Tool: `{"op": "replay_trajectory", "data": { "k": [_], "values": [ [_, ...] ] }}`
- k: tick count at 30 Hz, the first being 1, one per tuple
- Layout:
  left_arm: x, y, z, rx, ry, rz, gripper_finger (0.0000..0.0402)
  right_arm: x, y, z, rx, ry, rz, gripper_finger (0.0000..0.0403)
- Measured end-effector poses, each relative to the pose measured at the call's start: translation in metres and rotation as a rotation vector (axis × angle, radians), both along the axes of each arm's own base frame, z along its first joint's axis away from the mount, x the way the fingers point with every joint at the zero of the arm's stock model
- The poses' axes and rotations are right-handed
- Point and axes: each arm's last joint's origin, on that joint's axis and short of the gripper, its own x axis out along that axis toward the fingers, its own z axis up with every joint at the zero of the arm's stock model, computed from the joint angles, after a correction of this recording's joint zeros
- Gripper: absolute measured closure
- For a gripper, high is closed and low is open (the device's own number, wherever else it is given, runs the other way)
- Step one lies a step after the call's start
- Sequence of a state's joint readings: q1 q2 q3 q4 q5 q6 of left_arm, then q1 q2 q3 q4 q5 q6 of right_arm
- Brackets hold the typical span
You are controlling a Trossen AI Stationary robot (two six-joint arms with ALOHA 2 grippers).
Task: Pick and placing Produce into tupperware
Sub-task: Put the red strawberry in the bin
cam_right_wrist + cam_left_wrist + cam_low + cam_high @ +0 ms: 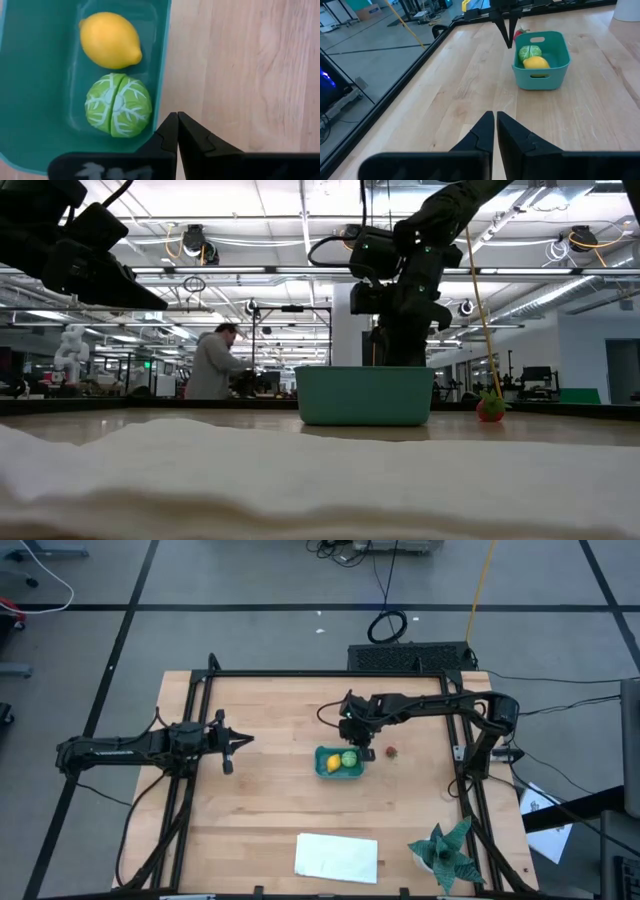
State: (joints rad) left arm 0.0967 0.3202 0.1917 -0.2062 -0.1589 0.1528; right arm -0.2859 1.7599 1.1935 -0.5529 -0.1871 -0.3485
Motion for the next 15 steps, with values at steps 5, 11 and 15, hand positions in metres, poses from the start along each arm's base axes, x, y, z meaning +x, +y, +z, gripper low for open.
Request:
{"op": "replay_trajectory", "data": {
  "k": [5,11,15],
  "values": [
    [0.000,0.000,0.000,0.000,0.000,0.000,0.0376,0.000,0.000,0.003,-0.003,-0.011,-0.002,0.0403],
    [0.000,0.000,0.000,0.000,0.000,0.000,0.0376,-0.001,0.000,0.014,-0.017,-0.058,-0.004,0.0403],
    [0.000,0.000,0.000,0.001,0.000,0.000,0.0376,-0.003,0.000,0.024,-0.026,-0.093,-0.008,0.0403]
  ]
}}
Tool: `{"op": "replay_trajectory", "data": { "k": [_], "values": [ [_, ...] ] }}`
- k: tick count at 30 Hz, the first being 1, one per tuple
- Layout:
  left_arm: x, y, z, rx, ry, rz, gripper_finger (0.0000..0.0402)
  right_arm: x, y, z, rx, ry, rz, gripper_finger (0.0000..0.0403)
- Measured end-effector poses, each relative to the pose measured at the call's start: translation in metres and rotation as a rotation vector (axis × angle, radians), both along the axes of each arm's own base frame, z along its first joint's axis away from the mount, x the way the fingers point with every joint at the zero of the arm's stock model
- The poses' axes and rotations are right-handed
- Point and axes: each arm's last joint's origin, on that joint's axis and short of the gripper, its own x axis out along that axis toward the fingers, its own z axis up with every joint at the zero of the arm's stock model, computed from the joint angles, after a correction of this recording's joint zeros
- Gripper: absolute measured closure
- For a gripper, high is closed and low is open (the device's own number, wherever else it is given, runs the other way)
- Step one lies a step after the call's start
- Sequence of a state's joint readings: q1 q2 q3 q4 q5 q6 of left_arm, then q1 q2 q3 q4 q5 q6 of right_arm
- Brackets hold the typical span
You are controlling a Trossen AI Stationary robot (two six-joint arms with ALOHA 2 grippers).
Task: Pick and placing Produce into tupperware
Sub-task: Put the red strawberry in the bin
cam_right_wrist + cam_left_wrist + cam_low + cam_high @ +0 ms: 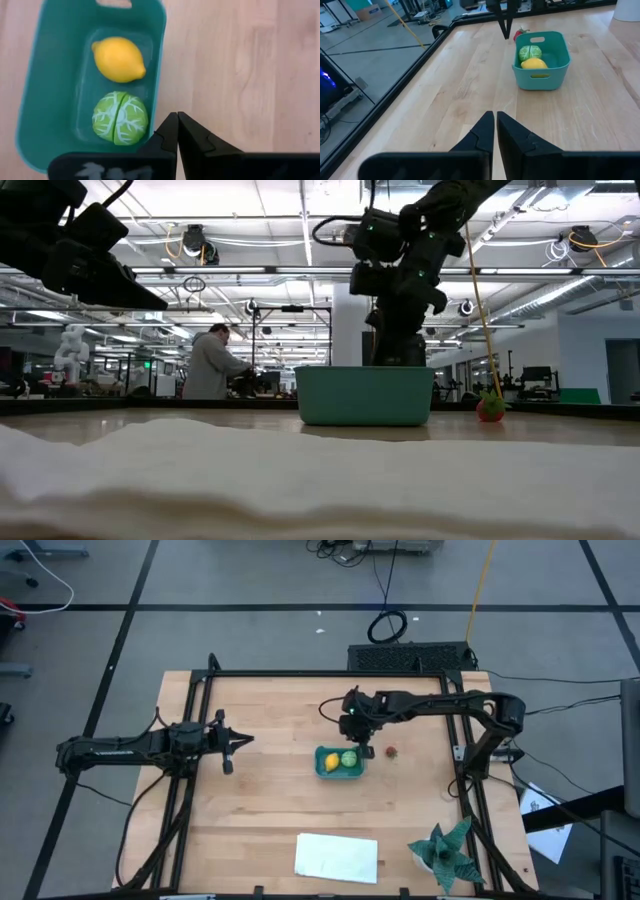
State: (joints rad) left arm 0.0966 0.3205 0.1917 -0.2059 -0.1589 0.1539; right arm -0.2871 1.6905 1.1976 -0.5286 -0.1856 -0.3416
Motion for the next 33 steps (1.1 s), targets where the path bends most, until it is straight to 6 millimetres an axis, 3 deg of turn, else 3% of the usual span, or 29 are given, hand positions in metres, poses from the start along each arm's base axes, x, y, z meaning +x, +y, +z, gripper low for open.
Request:
{"op": "replay_trajectory", "data": {
  "k": [8,23,33],
  "values": [
    [0.000,0.000,0.000,0.000,0.000,0.000,0.0376,-0.010,0.003,0.029,-0.005,-0.091,-0.034,0.0403],
    [0.000,0.000,0.000,-0.001,0.003,0.000,0.0376,-0.046,0.014,0.104,-0.014,-0.386,-0.077,0.0403],
    [0.000,0.000,0.000,-0.003,0.002,0.001,0.0376,-0.052,0.016,0.113,-0.006,-0.415,-0.094,0.0403]
  ]
}}
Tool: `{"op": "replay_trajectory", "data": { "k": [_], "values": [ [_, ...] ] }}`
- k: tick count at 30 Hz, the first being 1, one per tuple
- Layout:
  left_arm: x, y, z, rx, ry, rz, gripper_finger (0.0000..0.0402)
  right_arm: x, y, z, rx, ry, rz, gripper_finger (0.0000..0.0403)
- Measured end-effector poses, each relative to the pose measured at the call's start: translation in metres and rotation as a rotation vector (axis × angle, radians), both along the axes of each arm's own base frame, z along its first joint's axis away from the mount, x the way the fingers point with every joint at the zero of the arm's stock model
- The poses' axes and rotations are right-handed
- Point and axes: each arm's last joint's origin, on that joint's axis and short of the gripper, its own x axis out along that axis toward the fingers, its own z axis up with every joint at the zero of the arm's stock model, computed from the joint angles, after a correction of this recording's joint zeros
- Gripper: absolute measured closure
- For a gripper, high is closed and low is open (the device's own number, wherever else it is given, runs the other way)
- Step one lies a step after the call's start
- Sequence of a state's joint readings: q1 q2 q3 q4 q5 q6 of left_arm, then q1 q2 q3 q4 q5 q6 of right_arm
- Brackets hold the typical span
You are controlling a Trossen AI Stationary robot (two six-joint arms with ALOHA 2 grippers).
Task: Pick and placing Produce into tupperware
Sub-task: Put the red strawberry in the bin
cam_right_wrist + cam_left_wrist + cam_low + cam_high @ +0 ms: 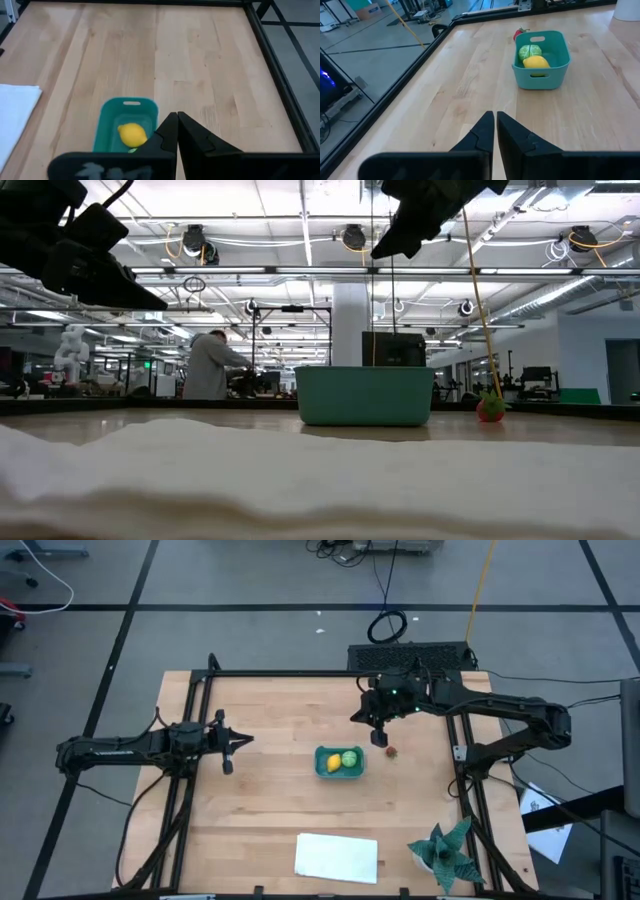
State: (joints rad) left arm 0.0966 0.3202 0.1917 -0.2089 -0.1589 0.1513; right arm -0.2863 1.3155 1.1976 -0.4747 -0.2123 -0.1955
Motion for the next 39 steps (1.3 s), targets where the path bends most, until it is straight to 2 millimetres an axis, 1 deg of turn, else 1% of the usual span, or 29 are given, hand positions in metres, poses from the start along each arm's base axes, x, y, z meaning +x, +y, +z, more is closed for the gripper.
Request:
{"op": "replay_trajectory", "data": {
  "k": [5,12,16,21,24,31,39],
  "values": [
    [0.000,0.000,0.000,-0.003,0.000,0.001,0.0376,-0.001,0.000,0.001,-0.002,-0.006,-0.002,0.0403],
    [0.000,0.000,-0.001,-0.004,0.005,0.001,0.0376,-0.008,0.001,0.013,-0.020,-0.067,-0.004,0.0403],
    [0.000,0.000,-0.001,-0.005,0.005,0.001,0.0376,-0.016,0.004,0.024,-0.031,-0.120,-0.006,0.0403],
    [0.000,0.000,-0.001,-0.006,0.005,0.001,0.0376,-0.033,0.009,0.027,-0.030,-0.240,-0.022,0.0403],
    [0.000,0.000,-0.001,-0.008,0.004,0.002,0.0376,-0.048,0.012,0.023,-0.016,-0.310,-0.024,0.0403],
    [0.000,0.000,-0.001,-0.011,0.003,0.003,0.0376,-0.083,0.022,0.005,0.011,-0.449,-0.052,0.0403],
    [0.000,0.000,-0.001,-0.011,0.004,0.003,0.0376,-0.114,0.028,-0.025,0.046,-0.553,-0.092,0.0403]
  ]
}}
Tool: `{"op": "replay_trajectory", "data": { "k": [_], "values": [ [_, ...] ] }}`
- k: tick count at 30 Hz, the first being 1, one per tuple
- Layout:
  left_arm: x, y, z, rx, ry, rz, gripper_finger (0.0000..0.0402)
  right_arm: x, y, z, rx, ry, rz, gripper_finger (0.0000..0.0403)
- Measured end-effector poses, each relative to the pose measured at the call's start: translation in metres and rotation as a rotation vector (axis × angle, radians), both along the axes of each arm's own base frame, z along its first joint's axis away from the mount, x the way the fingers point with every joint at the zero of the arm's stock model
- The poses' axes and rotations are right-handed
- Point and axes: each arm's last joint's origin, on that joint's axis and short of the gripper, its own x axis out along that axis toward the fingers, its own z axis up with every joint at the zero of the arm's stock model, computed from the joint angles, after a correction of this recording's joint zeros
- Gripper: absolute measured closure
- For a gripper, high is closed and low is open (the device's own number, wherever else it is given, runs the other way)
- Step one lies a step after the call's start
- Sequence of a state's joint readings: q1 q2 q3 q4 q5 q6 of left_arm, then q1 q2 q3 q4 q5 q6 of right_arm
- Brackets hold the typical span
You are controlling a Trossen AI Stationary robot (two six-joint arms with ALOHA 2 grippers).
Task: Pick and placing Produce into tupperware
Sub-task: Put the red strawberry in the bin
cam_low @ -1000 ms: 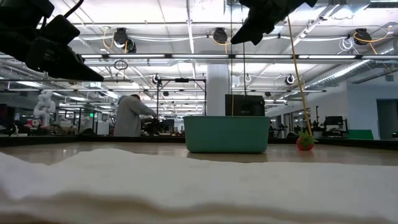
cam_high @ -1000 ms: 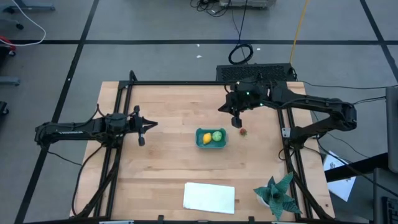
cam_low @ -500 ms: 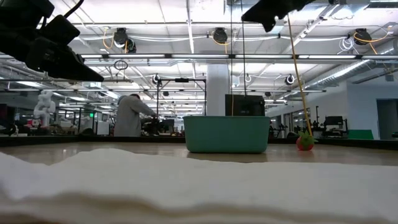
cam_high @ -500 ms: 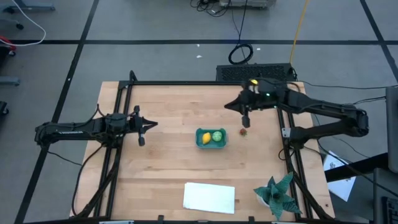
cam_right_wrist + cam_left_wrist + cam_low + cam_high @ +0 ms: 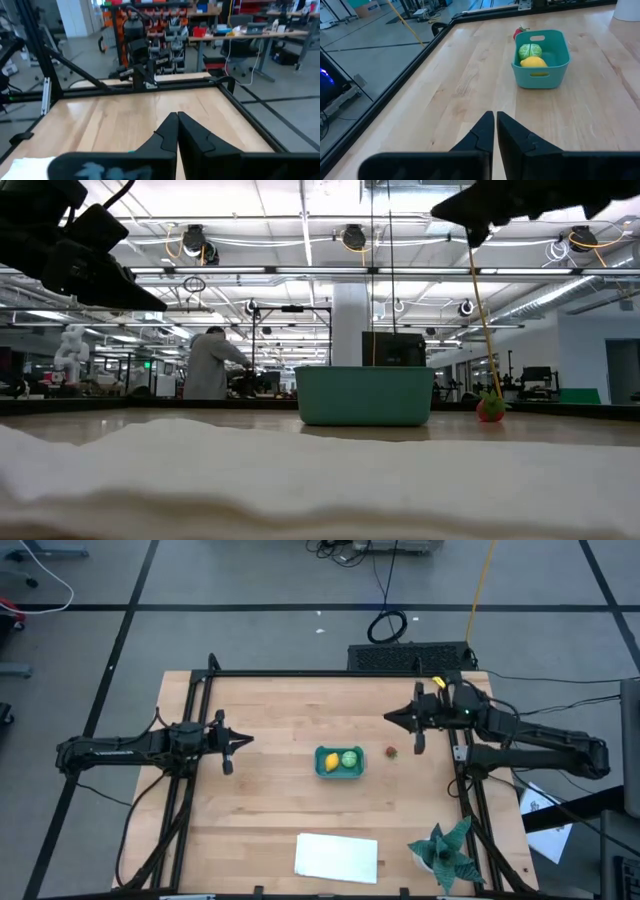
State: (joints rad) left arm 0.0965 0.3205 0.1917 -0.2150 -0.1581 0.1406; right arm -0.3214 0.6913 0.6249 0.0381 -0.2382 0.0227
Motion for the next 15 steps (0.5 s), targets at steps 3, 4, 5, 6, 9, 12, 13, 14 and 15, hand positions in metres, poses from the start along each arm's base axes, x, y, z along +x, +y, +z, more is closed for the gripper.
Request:
{"op": "replay_trajectory", "data": {
  "k": [3,4,5,6,9,12,13,14,15],
  "values": [
    [0.000,0.000,0.000,0.000,0.000,0.000,0.0376,-0.008,0.003,-0.015,0.013,-0.034,-0.003,0.0403],
    [0.000,0.000,0.000,0.000,0.000,0.000,0.0376,-0.011,0.003,-0.020,0.020,-0.044,-0.004,0.0403],
    [0.000,0.000,0.000,0.000,0.000,0.000,0.0376,-0.013,0.004,-0.024,0.027,-0.054,-0.004,0.0403],
    [0.000,0.000,0.000,0.000,0.000,0.000,0.0376,-0.015,0.005,-0.028,0.033,-0.066,-0.005,0.0403],
    [0.000,0.000,0.000,0.000,0.000,0.000,0.0376,-0.020,0.007,-0.038,0.050,-0.087,-0.008,0.0403],
    [0.000,0.000,0.000,0.000,0.000,0.000,0.0376,-0.024,0.007,-0.047,0.058,-0.112,-0.038,0.0403],
    [0.000,0.000,0.000,0.000,0.000,0.000,0.0376,-0.025,0.007,-0.050,0.058,-0.117,-0.057,0.0403],
    [0.000,0.000,0.000,0.000,0.000,0.000,0.0376,-0.027,0.007,-0.054,0.057,-0.119,-0.066,0.0403],
    [0.000,0.000,0.000,0.000,-0.001,0.000,0.0376,-0.028,0.007,-0.057,0.057,-0.119,-0.078,0.0403]
  ]
}}
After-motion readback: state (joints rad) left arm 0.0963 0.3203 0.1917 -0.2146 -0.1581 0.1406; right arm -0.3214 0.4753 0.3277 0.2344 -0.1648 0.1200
